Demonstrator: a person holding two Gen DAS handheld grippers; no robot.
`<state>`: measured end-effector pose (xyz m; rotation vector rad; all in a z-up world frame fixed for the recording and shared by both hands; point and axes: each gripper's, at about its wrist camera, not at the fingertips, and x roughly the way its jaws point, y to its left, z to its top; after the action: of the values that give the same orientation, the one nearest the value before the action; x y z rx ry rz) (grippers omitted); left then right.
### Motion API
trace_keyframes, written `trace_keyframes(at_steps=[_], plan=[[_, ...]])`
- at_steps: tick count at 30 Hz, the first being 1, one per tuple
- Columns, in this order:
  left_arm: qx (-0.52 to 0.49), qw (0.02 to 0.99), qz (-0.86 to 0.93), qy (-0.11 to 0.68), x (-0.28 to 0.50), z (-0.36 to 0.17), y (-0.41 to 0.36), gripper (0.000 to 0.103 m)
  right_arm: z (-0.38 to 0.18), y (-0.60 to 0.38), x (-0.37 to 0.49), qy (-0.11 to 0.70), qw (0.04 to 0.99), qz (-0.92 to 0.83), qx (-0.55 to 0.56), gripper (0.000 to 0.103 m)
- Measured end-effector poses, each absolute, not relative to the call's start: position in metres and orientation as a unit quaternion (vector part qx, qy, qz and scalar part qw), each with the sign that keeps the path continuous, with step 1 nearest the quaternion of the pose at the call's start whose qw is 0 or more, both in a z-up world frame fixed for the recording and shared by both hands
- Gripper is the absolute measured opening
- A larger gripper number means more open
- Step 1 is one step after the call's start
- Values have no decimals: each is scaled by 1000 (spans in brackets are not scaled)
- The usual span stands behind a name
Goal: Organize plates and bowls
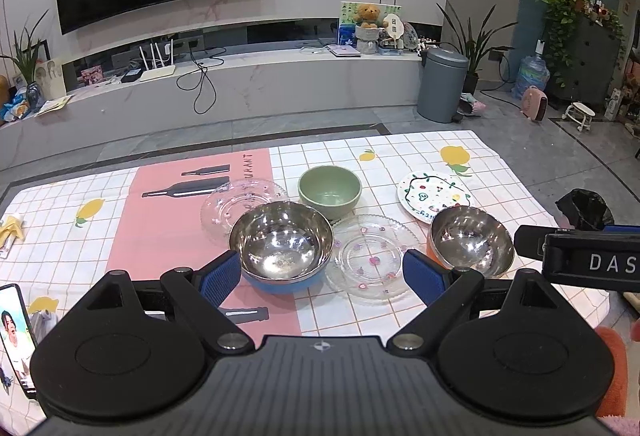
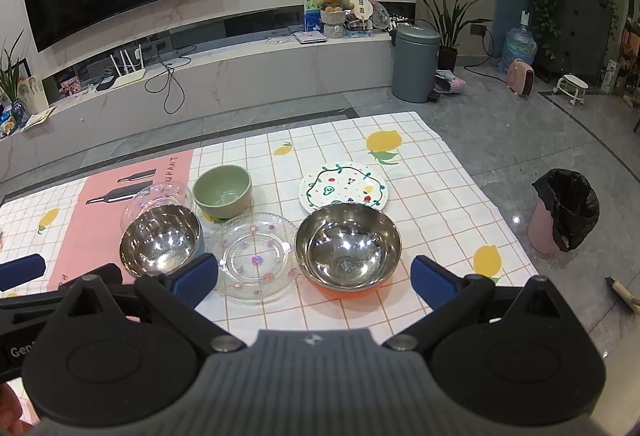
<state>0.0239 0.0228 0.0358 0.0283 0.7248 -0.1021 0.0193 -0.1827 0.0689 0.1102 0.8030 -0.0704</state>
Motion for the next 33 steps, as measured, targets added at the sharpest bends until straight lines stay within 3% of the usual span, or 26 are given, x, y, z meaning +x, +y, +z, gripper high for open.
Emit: trace_keyframes(at_steps=[33], plan=[[11,933,-65,353,24,32,19,103,69,-188,17,390,918,-42,55,100]])
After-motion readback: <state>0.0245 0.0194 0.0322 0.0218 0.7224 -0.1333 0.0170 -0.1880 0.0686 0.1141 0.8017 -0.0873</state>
